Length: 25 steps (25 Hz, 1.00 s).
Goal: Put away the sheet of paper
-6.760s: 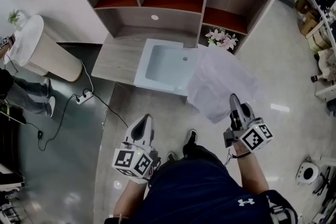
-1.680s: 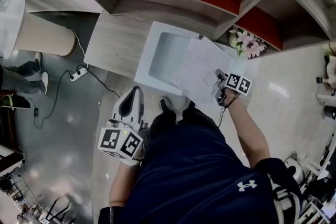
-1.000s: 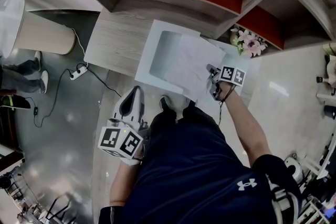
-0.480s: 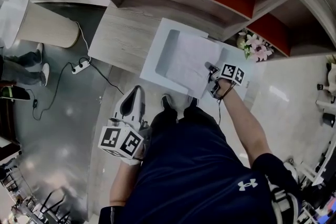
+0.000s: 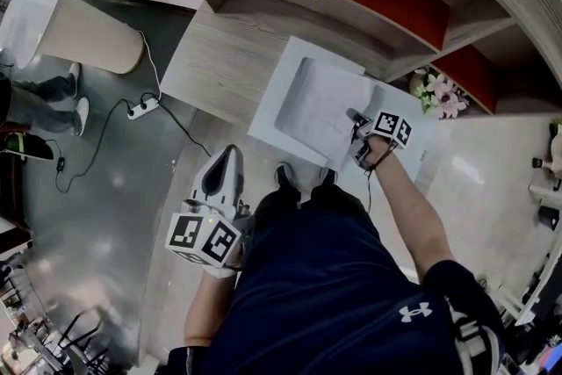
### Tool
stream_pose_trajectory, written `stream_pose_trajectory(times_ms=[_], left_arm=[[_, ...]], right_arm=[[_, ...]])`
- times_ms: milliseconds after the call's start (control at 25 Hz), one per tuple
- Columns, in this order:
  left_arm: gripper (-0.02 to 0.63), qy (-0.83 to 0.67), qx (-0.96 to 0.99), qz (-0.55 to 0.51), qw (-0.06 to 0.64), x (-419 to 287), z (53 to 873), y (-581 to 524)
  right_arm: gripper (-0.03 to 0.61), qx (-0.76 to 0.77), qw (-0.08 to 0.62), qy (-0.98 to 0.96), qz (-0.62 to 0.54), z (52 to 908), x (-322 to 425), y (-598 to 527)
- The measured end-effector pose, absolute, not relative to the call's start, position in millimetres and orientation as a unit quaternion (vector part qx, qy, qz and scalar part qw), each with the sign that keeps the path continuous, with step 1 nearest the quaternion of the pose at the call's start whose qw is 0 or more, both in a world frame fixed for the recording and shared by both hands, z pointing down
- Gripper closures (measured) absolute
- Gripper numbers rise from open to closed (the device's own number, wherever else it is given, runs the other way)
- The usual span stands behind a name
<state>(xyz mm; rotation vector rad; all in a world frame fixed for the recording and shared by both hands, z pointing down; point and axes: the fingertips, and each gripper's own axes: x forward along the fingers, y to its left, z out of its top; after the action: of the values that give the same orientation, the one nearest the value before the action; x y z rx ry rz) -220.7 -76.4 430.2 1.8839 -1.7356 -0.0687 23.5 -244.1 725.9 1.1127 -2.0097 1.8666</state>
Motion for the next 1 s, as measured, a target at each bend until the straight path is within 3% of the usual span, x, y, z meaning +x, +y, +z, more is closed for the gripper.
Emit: stream_pose_trajectory(times_ms=[1000], left_arm=[[0.598,-0.67,0.684,-0.024,0.289,-263,433,-64]], right_arm=[[0.56,0.361,0.069,-0.664,0.651,733,-45,-256]])
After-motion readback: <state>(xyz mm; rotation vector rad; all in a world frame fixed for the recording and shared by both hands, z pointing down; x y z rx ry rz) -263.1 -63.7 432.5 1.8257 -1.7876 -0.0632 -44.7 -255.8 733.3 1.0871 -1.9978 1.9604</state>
